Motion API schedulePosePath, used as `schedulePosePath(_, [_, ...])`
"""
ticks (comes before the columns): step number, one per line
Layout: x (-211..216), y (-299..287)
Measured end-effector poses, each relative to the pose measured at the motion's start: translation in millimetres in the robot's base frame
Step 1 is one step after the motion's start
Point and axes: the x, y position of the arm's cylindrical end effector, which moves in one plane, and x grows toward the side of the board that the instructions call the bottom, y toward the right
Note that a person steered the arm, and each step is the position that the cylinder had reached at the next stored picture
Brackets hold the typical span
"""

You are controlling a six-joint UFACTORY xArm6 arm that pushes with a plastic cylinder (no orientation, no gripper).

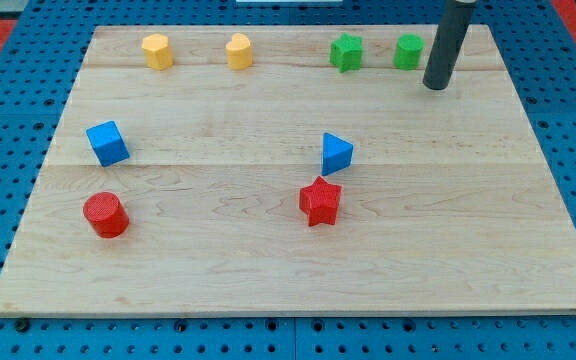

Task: Point at the blue triangle

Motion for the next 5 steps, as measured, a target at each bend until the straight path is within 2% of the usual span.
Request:
schedulePosePath(1, [0.3,-36.5])
schedulePosePath(2, [34.2,-49.5])
schedulePosePath(3, [92.9,-42.6])
schedulePosePath(4, [112.9,-63.5])
schedulePosePath(5, [112.9,-76.0])
